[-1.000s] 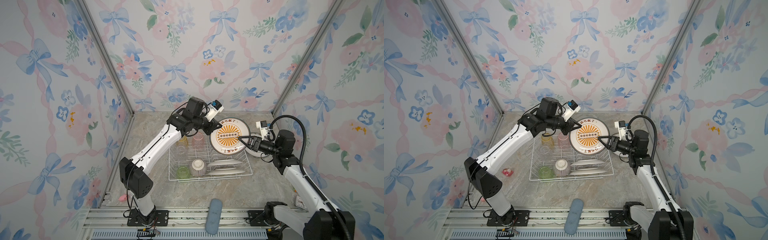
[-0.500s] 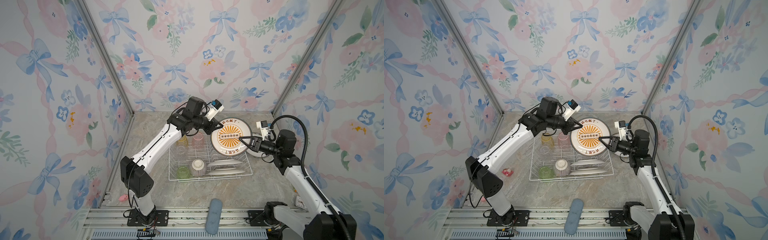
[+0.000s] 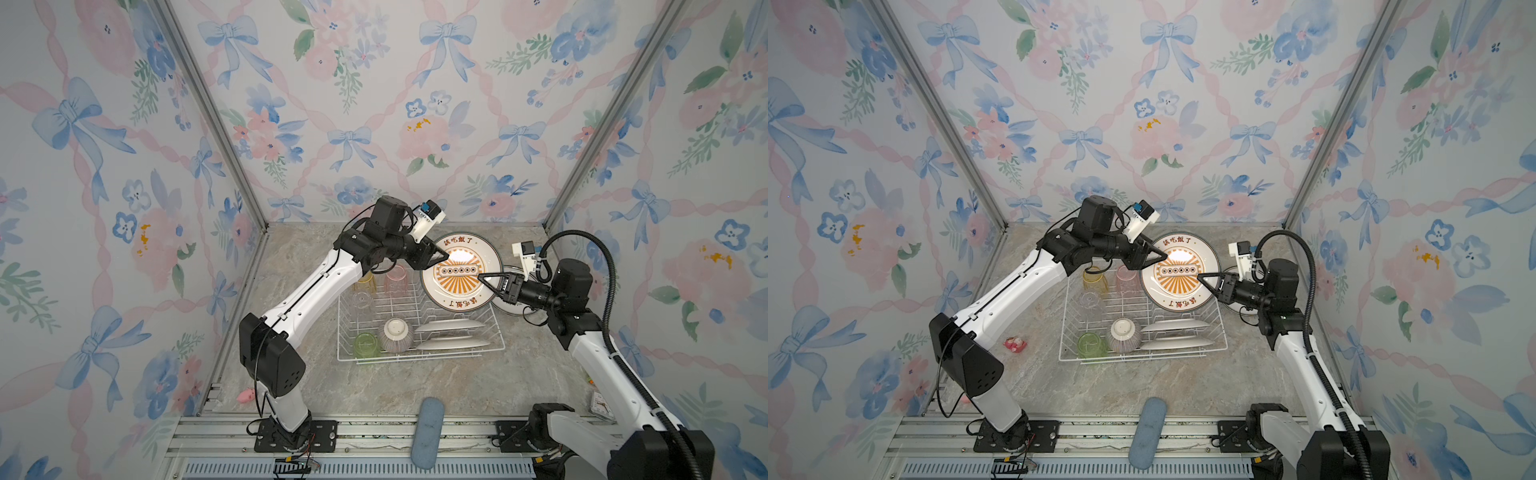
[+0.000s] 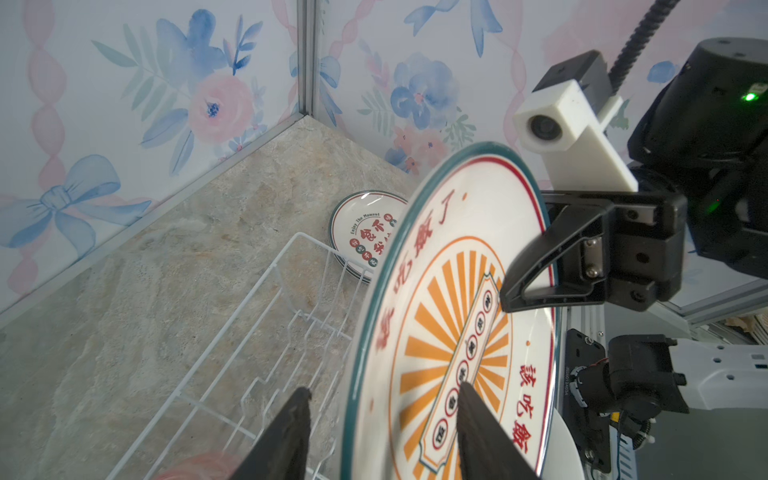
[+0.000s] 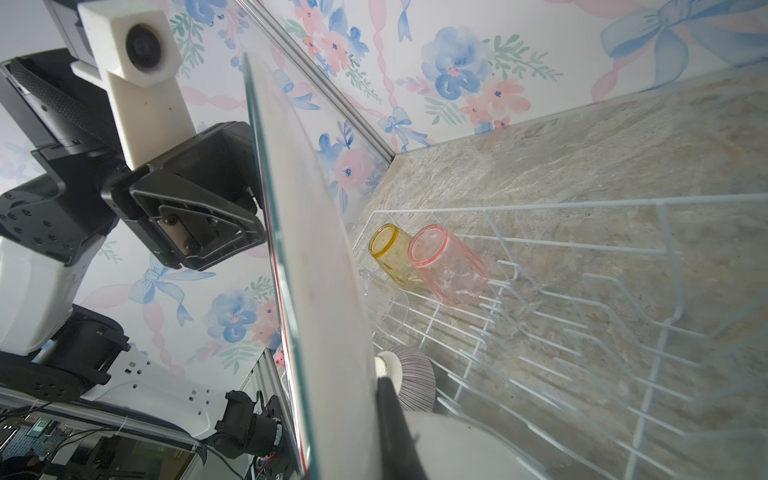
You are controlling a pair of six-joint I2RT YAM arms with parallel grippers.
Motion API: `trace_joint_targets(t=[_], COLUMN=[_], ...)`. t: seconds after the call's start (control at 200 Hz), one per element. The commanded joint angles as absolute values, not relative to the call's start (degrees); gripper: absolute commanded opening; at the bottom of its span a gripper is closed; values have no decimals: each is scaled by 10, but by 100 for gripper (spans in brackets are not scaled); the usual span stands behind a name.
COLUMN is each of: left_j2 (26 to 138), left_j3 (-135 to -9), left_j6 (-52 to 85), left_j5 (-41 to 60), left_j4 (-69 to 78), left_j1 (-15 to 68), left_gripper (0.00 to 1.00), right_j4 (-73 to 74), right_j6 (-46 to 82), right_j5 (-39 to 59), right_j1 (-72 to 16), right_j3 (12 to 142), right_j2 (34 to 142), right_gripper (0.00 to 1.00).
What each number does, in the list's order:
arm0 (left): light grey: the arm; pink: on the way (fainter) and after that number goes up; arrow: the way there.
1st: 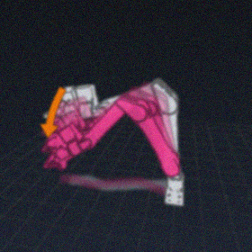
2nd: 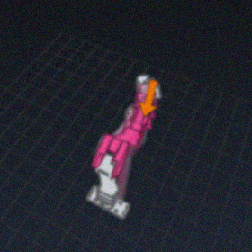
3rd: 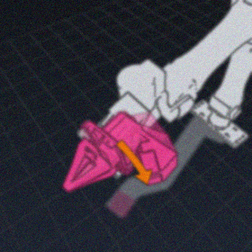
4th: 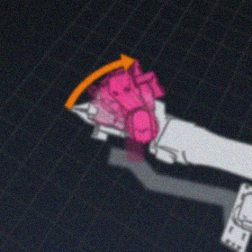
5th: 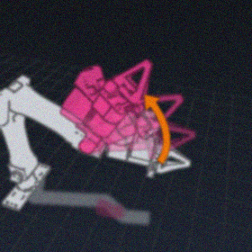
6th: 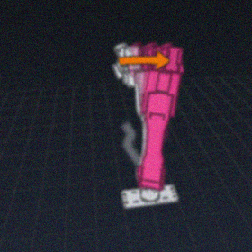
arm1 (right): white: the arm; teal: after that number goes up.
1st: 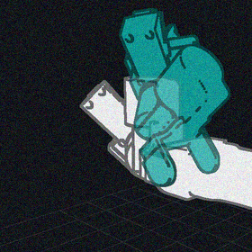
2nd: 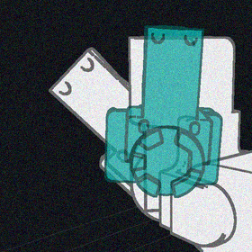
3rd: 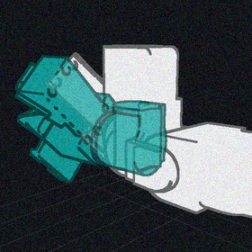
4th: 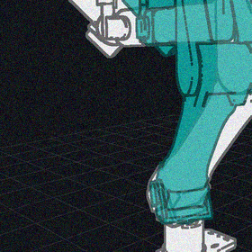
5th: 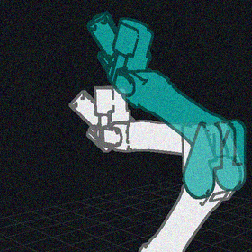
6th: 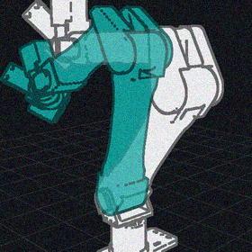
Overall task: Unload the mixed dishes from the dish rack
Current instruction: 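Open the left gripper and carry the plate away with the right gripper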
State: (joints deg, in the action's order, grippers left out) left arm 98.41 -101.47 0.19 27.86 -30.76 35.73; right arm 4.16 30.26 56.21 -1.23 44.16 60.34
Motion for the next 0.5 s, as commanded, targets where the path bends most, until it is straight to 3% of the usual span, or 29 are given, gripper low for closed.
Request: trace_joint_targets(t=[0.0,0.185,0.495], left_j2=[951,890,798], left_j3=[-991,-909,-773], left_j6=[-5,-3,18], left_j5=[240,149,82], left_j4=[-299,-299,-299], left_j1=[358,362,379], left_gripper=[53,53,52], right_j4=[26,-42,-141], right_j6=[300,277,269], right_j5=[546,506,438], right_j1=[-11,20,133], right_j3=[472,488,509], right_j2=[589,585,579], right_gripper=[0,0,0])
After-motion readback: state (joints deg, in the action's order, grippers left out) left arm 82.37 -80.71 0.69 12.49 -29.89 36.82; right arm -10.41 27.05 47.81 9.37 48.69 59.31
